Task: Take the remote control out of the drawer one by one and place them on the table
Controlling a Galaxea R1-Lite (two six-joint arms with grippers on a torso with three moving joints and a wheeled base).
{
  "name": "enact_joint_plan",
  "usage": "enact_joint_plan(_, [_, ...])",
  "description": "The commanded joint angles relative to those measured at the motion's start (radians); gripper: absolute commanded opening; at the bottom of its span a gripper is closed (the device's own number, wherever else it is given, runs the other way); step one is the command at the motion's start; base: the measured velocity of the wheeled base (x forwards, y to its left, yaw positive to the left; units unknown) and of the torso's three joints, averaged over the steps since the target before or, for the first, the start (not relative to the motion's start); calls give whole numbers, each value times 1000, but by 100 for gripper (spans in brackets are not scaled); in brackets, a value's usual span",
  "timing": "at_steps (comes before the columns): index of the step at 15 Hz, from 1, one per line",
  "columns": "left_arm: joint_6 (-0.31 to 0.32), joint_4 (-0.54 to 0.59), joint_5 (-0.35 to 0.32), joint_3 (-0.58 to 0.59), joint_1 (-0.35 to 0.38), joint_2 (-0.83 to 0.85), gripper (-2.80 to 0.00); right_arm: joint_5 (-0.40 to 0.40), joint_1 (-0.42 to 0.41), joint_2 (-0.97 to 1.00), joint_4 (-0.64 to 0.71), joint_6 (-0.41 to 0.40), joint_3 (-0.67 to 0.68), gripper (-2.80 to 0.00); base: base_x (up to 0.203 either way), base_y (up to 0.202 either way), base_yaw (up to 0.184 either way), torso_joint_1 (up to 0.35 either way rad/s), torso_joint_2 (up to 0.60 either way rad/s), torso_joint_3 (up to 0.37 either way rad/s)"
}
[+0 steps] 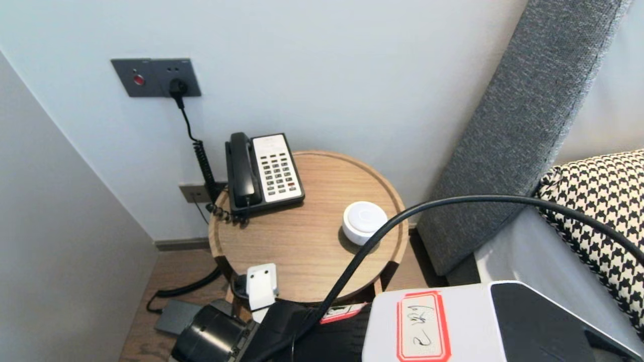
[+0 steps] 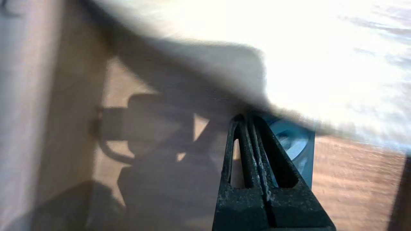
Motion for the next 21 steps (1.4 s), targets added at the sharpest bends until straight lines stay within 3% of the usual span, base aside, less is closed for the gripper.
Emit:
enact_joint_plan(1, [0,-1,0,12,1,-1,-280,-4,28,-33,2,-19,6,-280,0,0,0,0,0,0])
enact_joint_plan(8, [0,-1,0,12,0,-1,-280,-4,52,-47,3,-92,9,-280,0,0,0,0,0,0])
enact_joint_plan(12, [0,-1,0,12,0,-1,-280,-10,29,-59,33,-60,89,-280,0,0,0,0,0,0])
enact_joint_plan(13, [0,-1,0,12,0,-1,-280,-11,22,-63,32,-44,105,0,0,0,0,0,0,0])
enact_joint_plan(21, [0,-1,0,12,0,-1,-280,3,-24,-191,-21,-10,257,0,0,0,0,0,0,0])
